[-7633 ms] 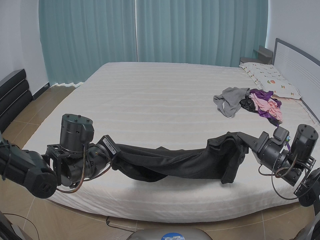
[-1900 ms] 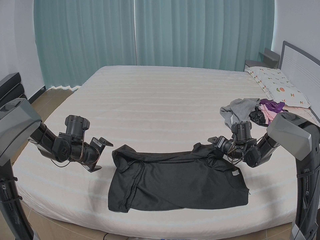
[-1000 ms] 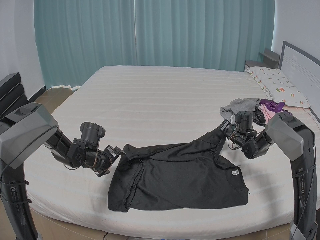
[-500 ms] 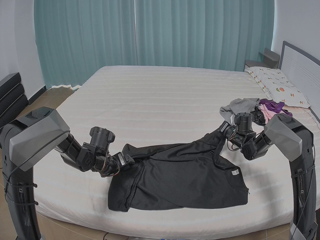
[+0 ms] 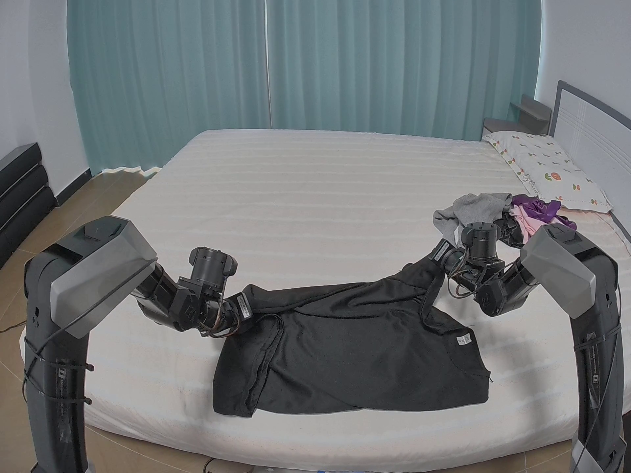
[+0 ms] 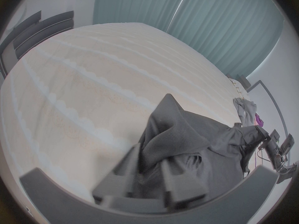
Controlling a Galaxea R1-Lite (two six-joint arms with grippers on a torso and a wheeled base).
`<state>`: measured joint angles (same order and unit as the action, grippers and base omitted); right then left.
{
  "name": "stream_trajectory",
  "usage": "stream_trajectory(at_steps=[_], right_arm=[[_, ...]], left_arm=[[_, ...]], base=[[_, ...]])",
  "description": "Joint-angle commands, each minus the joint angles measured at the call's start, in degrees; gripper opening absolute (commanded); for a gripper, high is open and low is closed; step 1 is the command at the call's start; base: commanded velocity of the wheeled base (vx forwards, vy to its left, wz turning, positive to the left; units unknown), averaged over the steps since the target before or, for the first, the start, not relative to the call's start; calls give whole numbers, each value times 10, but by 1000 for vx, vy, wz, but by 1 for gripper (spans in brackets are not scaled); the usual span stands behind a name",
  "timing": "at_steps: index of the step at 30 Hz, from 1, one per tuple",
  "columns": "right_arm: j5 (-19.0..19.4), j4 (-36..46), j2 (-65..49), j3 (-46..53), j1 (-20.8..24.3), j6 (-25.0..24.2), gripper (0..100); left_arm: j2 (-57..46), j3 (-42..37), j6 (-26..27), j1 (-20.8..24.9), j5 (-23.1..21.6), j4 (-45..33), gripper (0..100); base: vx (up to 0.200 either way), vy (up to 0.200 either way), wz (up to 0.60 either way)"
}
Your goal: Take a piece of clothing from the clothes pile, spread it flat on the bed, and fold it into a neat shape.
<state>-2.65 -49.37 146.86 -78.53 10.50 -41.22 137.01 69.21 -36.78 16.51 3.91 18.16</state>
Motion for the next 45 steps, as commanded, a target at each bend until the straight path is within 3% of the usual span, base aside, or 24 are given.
stream_trajectory(at_steps=[1, 13, 23, 29, 30, 31, 32, 40, 45], right_arm=[[0, 0, 1, -1, 1, 0, 0], [-10, 2, -3, -94, -7, 6, 0], [-21, 2, 48, -142, -7, 19, 0], [-21, 1, 69, -160, -8, 21, 0], [-21, 2, 72, -159, -8, 24, 100], [-21, 2, 74, -158, -8, 27, 100], [-21, 2, 74, -157, -8, 28, 100], [-19, 2, 69, -116, -10, 37, 100], [-4, -1, 15, -41, -21, 35, 100]], left_arm=[[21, 15, -1, -4, 2, 2, 0], [14, 152, -66, -40, 52, 6, 0], [84, 262, -93, -46, 59, 5, 0], [117, 303, -137, -44, 60, 1, 0], [121, 305, -137, -44, 61, 1, 0], [124, 305, -137, -45, 62, 2, 0], [124, 305, -137, -44, 62, 2, 100], [128, 294, -137, -46, 63, -5, 100], [84, 231, -139, -59, 56, -12, 100]], base=[[0, 0, 0], [0, 0, 0], [0, 0, 0], [0, 0, 0], [0, 0, 0], [0, 0, 0], [0, 0, 0], [0, 0, 0], [0, 0, 0]])
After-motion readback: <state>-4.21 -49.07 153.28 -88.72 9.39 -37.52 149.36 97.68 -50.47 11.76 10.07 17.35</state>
